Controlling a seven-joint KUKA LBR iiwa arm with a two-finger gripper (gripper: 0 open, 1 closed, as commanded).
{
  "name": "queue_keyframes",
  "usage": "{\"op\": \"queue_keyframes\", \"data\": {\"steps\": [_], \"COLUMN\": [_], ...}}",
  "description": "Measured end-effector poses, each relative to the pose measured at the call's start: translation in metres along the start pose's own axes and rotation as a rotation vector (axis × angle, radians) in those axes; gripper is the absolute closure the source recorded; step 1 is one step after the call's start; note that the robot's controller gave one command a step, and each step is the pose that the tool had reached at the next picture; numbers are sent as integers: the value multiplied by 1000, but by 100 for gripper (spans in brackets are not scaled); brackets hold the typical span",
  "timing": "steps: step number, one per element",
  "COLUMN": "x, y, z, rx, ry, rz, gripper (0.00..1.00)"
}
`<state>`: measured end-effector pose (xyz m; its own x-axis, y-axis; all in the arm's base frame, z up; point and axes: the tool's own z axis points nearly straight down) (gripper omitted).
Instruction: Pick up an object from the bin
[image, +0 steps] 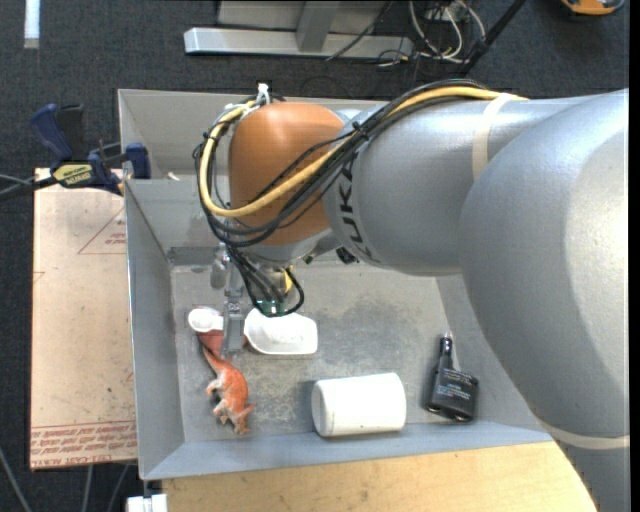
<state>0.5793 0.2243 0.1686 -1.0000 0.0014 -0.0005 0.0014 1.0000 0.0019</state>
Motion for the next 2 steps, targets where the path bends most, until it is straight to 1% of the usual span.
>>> {"op": "queue_keyframes", "data": {"steps": [1, 2], "x": [0, -5], "y": [0, 3], "z": [0, -6], "rx": [0, 3], "ry": [-1, 6], "rz": [1, 14], "gripper": [0, 0]}}
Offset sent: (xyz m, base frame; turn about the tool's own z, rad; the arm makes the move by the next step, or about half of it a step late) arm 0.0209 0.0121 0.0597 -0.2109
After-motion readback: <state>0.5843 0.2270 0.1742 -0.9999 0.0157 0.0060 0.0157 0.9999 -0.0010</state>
